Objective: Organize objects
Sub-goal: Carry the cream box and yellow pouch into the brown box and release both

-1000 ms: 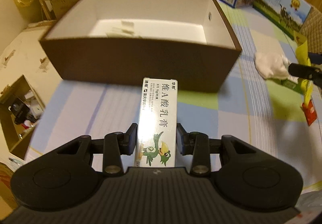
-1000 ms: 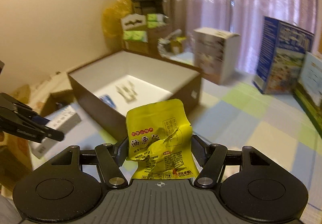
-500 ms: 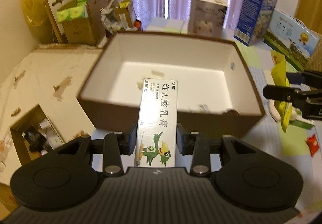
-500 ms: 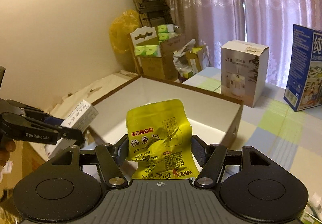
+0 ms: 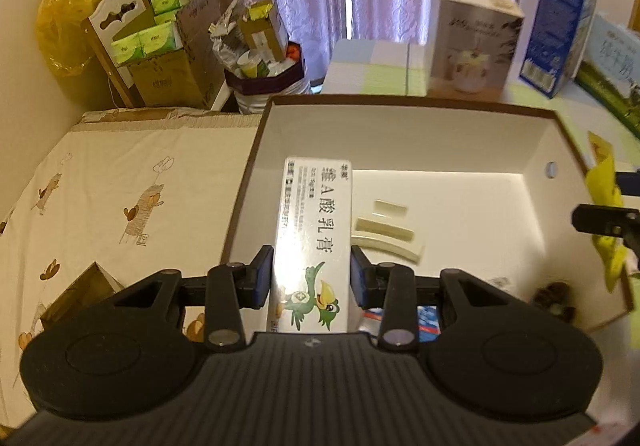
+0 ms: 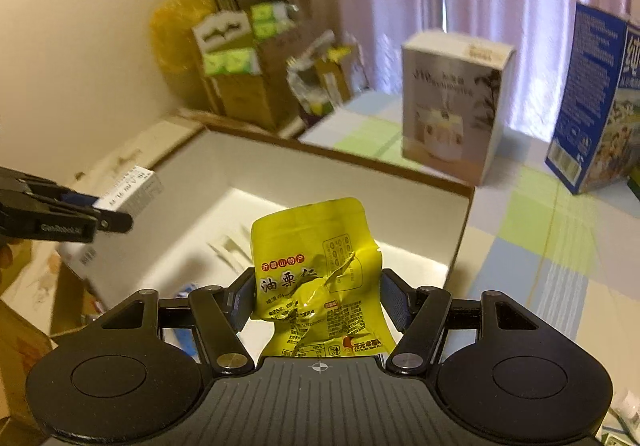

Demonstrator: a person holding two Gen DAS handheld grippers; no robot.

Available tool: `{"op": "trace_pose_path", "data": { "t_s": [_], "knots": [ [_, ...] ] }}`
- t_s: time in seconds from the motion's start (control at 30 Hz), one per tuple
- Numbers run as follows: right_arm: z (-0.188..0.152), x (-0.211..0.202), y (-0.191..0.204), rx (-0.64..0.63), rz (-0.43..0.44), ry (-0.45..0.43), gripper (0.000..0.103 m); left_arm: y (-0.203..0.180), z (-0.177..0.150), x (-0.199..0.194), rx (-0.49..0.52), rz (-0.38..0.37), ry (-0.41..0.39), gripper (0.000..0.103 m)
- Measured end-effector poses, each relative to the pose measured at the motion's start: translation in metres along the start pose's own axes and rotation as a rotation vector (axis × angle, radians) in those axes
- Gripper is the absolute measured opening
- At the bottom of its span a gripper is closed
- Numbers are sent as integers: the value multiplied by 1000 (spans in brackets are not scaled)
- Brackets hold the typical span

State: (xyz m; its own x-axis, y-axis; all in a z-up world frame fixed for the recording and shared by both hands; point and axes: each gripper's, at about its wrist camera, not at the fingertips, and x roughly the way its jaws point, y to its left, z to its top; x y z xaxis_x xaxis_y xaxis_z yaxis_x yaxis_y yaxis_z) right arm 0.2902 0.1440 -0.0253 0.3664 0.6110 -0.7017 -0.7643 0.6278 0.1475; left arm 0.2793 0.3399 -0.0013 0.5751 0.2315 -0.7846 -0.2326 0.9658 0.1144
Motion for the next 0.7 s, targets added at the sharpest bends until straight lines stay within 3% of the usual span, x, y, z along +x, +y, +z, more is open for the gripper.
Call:
{"op": "trace_pose_path", "data": {
  "t_s": [0.27,0.43,0.7],
  "knots": [
    [5,23,1,-47,-78,42,62,6,6,39,24,-21,54,33],
    [10,29,6,-66,-73,31,62,7,9,51,30,-35,69,33],
    [7,52,6,-73,-120,109,63,10,9,68,43,-38,96,33]
  ]
}}
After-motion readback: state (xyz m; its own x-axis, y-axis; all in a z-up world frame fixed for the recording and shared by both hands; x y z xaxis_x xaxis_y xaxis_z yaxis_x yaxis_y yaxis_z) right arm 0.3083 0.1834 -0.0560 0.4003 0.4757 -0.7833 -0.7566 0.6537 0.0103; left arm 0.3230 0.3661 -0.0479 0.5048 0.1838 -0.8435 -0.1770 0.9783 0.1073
